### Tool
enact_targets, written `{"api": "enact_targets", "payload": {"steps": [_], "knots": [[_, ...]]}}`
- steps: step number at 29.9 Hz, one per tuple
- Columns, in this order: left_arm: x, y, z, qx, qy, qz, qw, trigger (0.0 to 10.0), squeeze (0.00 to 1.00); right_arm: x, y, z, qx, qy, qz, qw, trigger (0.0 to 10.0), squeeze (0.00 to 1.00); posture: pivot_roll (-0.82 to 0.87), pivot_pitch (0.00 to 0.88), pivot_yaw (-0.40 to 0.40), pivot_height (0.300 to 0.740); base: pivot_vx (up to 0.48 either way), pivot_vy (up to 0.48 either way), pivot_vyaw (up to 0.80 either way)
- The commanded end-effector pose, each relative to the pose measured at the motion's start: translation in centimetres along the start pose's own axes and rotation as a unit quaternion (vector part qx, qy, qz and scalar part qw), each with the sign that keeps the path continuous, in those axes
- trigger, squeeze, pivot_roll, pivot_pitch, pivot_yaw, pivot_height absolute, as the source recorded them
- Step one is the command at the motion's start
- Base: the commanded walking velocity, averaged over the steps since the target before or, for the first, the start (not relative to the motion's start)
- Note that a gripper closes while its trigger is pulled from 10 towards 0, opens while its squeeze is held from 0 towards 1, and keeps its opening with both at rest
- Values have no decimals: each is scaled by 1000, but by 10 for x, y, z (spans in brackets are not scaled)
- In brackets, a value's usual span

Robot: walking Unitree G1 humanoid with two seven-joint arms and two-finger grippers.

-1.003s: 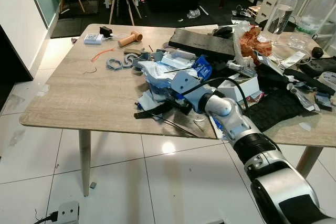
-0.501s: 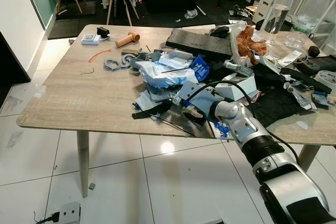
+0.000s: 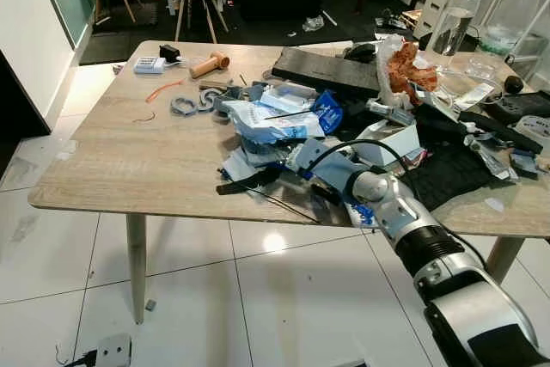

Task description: Picking trash to rubbish bin

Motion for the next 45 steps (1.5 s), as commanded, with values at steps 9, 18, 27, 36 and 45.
{"api": "enact_targets", "payload": {"steps": [9, 18, 27, 36, 45], "knots": [[-8, 2, -2, -3, -10, 2, 1000, 10000, 0, 20, 2, -2, 14, 76, 125, 989, 10000, 0, 25, 48, 17, 740, 0, 0, 0], [-7, 1, -2, -4, -10, 6, 1000, 10000, 0, 94, 24, -33, 110, 279, 354, 886, 10000, 0, 20, 43, 21, 740, 0, 0, 0], [-8, -1, -2, 5, -15, 12, 1000, 10000, 0, 131, 13, -66, 210, 405, 401, 795, 10000, 0, 24, 41, 17, 740, 0, 0, 0], [-12, -7, -3, 28, -27, 2, 999, 10000, 0, 132, -50, -100, 402, 419, 362, 729, 10000, 0, 37, 43, 13, 740, 0, 0, 0], [-24, -12, -6, 42, -53, 7, 998, 10000, 0, 100, -120, -71, 440, 294, 336, 779, 10000, 0, 72, 41, 15, 740, -152, 0, 0]]}}
Point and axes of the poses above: a point about 5 cm out from each wrist's last joint towards the gripper, its own z axis pointing out of the wrist towards the gripper, its own x axis along the axis of the wrist's last joint, y = z × x, the point moved 4 cm from there along z, pointing out of the wrist towards the gripper, and after that the axes turned 10 degrees about z, right-handed, at the moved point
